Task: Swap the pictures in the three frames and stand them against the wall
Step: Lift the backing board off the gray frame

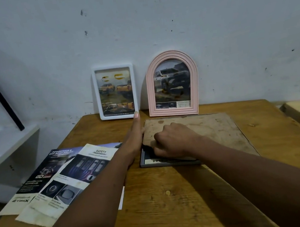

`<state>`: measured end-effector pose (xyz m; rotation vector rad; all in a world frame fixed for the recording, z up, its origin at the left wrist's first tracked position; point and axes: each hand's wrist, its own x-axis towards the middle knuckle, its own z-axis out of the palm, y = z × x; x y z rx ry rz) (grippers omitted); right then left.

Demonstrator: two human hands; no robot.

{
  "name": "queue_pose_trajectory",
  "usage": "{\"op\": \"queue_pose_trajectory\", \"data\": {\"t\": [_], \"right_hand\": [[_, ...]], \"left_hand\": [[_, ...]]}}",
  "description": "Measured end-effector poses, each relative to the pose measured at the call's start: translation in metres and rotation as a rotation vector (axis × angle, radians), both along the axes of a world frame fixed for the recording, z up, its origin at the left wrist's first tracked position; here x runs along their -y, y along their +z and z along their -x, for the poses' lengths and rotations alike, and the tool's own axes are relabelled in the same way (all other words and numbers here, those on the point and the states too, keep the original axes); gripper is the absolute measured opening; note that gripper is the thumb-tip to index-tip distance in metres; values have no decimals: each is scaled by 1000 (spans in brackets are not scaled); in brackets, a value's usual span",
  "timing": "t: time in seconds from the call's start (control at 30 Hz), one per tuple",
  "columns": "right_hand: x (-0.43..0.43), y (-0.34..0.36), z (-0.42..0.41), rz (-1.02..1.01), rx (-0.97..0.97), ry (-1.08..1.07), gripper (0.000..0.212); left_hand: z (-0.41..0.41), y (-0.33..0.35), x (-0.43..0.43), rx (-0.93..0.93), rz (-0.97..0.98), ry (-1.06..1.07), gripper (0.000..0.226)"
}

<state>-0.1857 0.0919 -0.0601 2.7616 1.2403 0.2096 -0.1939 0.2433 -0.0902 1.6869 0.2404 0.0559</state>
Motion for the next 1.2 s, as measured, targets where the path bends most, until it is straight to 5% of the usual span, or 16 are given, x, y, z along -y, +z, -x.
{"op": "queue_pose_trajectory", "data": {"t": [0.13, 0.27, 0.63, 1.0, 1.2], "right_hand": [[-5, 4, 11, 23, 42, 64, 29], [-1, 9, 13, -9, 48, 78, 27], [19, 11, 13, -80, 81, 77, 24], [42, 29, 14, -309, 153, 8, 21], [66, 70, 16, -444, 261, -26, 19]], "left_hand": [[2, -1, 0, -19, 9, 2, 52], [1, -1, 0, -7, 40, -5, 81], [6, 4, 2, -45, -48, -32, 104], [12, 10, 14, -103, -304, -19, 91], [-3, -1, 11, -156, -335, -69, 110]]}}
